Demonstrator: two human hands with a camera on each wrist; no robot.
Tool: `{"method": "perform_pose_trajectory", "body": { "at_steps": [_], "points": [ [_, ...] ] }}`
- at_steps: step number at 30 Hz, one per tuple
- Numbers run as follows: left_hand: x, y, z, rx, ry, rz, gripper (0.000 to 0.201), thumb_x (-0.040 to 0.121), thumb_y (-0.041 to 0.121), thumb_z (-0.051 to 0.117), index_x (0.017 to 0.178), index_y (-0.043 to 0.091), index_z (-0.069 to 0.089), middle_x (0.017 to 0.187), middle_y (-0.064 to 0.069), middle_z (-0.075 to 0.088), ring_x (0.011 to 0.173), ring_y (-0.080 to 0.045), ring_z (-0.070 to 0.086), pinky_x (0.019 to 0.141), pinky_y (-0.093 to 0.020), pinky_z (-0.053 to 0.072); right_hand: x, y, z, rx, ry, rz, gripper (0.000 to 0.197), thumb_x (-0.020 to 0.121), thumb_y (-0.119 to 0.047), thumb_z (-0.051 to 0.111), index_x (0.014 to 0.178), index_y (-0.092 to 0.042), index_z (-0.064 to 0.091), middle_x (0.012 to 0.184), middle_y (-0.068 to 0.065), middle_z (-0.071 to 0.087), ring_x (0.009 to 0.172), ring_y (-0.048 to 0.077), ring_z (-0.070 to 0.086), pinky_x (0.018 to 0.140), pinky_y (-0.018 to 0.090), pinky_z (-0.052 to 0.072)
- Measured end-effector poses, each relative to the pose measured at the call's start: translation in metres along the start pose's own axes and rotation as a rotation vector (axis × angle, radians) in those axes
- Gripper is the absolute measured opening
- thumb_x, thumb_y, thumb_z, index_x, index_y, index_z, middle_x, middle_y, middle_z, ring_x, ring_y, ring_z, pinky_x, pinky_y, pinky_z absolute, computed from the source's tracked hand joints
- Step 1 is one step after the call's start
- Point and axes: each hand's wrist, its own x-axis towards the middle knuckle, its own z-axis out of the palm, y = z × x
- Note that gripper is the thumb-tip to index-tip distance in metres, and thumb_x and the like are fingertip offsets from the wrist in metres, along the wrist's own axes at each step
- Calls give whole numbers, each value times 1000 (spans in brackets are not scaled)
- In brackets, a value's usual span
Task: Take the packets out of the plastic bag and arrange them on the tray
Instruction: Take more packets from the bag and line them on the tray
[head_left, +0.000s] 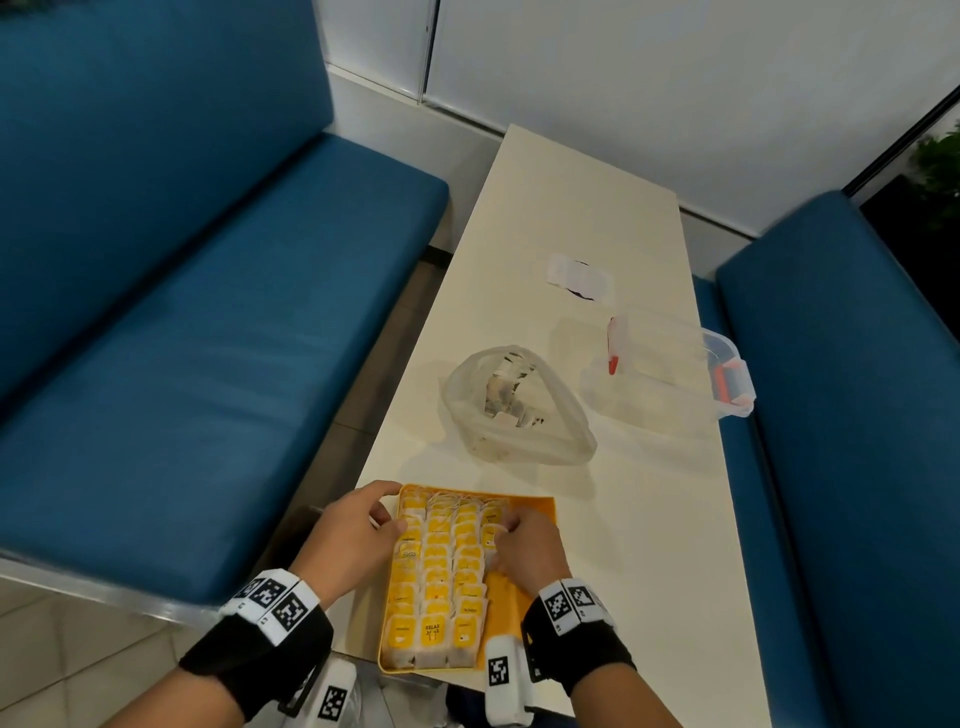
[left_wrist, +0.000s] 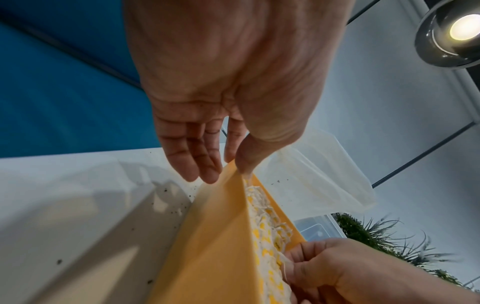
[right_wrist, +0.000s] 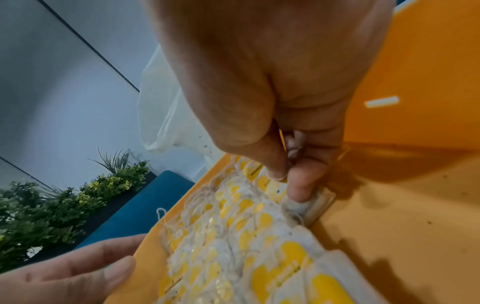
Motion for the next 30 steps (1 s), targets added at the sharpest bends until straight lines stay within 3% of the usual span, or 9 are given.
{"method": "perform_pose_trajectory", "body": {
  "at_steps": [4,13,18,21,23,24,27,28,30],
  "points": [
    [1,1,-1,0,-10,1,36,94,27,71,129,35,62,95,7,65,85,-6,64,66,-15,45,7,6,5,90,52,3,16,82,-4,54,79,-20,56,90,9,71,81,28,72,77,46,60],
    [2,2,-2,-4,-31,-9,36,94,28,71,128,34,62,95,5,66,85,-7,65,67,-17,46,19,14,14,112,82,43,15,83,-11,57,81,-26,54,96,7,72,85,26,71,81,42,60],
    [4,8,-11,104,-30,19,47,93,40,71,136,36,55,105,13,57,88,-5,61,75,-23,49,-7,-3,-9,102,102,71,8,84,-17,62,91,-18,63,95,4,72,88,20,70,84,34,57],
    [12,35,-27,124,63,188,32,94,38,69,126,32,64,106,18,55,91,-1,59,78,-25,51,-30,-13,-39,193,154,52,5,86,-19,67,85,-14,65,72,7,74,65,21,73,72,38,61],
    [22,60,-34,127,85,343,20,96,32,66,116,32,70,108,22,57,97,3,58,84,-23,50,-38,-13,-66,316,237,31,15,86,-21,71,95,-10,66,71,10,73,56,21,72,58,37,61],
    [28,74,-35,139,69,416,17,97,29,64,113,32,71,109,24,59,100,4,58,86,-19,48,-39,-12,-80,345,309,2,24,86,-28,73,101,-13,64,77,8,72,58,20,72,57,37,61],
    [45,115,-27,251,-10,600,19,100,24,59,114,29,71,115,20,64,104,2,59,90,-14,44,-30,-15,-111,280,455,-103,51,74,-65,72,110,-34,53,101,-8,61,87,16,68,74,43,61],
    [53,127,-21,294,-40,642,20,101,22,57,115,27,70,118,17,66,106,-2,61,92,-18,46,-25,-20,-113,252,455,-119,55,72,-68,71,113,-37,51,105,-10,57,93,14,64,78,42,59],
    [69,143,-7,374,-131,641,25,102,19,54,121,25,68,126,10,65,113,-11,61,96,-26,48,-12,-30,-106,207,429,-163,48,77,-57,74,112,-33,52,104,-8,57,92,14,61,80,38,56]
  ]
}}
